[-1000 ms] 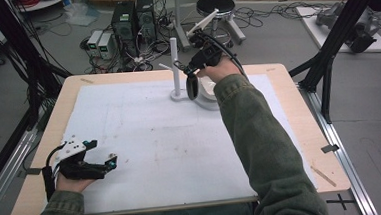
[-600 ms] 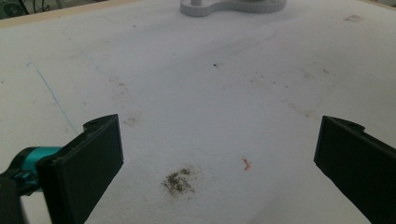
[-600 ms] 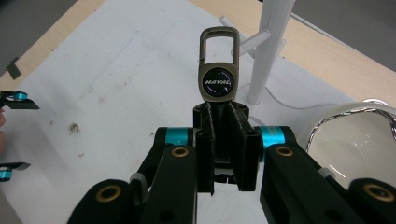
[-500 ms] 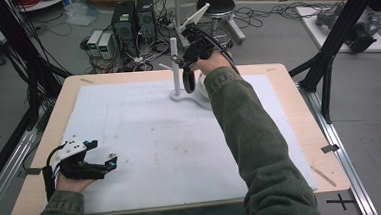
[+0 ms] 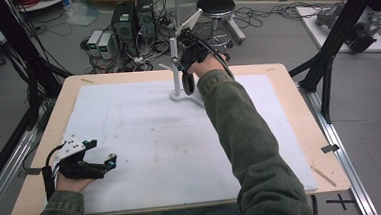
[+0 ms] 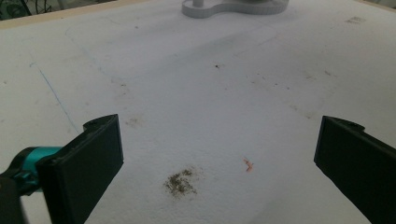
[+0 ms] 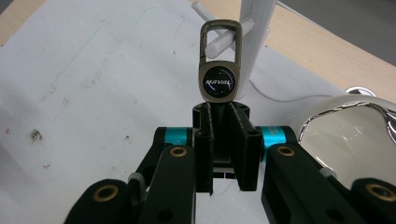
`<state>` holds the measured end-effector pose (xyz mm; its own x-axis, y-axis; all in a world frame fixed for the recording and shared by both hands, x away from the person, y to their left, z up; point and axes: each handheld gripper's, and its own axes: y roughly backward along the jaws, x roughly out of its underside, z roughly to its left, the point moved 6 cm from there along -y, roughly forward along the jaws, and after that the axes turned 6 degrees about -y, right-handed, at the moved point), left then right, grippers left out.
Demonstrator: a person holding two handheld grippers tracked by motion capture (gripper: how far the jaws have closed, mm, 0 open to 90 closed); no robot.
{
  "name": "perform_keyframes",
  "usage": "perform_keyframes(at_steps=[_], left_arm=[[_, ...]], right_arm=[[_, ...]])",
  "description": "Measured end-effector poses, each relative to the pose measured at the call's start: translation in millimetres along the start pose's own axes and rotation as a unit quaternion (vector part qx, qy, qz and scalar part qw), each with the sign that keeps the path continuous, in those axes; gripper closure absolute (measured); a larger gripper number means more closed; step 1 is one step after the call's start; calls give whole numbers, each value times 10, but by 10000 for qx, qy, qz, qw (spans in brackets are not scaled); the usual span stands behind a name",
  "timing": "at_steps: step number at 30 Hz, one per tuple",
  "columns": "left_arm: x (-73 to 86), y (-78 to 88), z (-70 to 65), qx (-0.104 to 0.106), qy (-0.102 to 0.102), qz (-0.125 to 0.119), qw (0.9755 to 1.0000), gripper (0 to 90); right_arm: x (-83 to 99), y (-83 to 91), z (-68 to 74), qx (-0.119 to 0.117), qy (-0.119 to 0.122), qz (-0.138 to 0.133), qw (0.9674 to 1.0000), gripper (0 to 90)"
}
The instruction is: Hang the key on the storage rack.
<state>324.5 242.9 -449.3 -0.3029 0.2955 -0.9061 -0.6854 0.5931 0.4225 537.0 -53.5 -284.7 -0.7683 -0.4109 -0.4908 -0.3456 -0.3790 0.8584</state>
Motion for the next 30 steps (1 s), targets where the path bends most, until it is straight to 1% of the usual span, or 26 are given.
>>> perform_keyframes(at_steps=[2,4,8,11,13,15,17,19,22,23,24,25,28,30], left_arm=[[4,-4,-3,5,-7,23,10000,17],[-2,1,-4,-7,-38,1,10000,17],[-3,16,-10,-13,-21,-14,10000,17],[6,23,-10,-17,-16,-2,10000,17],[11,22,-14,-12,-59,17,10000,17],[7,21,-19,-9,-67,2,10000,17],[6,20,-17,-18,-69,0,10000,17],[5,23,-16,-13,-67,-3,10000,17],[6,25,-18,-17,-65,12,10000,17],[7,26,-17,-22,-75,27,10000,17],[6,24,-19,-15,-71,13,10000,17],[5,24,-18,-17,-82,10,10000,17],[3,26,-20,-26,-76,4,10000,17],[0,27,-24,-10,-74,-9,10000,17]], right_arm=[[8,-19,-7,-36,-50,43,10000,792],[29,-44,-10,-111,-98,123,9998,735],[64,-48,-15,-193,-210,81,9996,638],[112,-38,-24,-94,-225,65,9997,534],[149,-31,-47,71,-213,92,9997,490],[197,-18,-74,124,-255,116,9995,442],[259,-4,-96,107,-287,125,9995,370],[327,10,-134,173,-316,79,9993,254],[454,20,-189,249,-345,190,9989,110],[494,25,-210,288,-322,190,9989,102],[521,36,-218,285,-356,159,9988,76],[565,48,-236,270,-358,132,9989,31],[692,68,-287,258,-279,194,9991,6],[747,93,-322,228,-287,158,9992,5]])
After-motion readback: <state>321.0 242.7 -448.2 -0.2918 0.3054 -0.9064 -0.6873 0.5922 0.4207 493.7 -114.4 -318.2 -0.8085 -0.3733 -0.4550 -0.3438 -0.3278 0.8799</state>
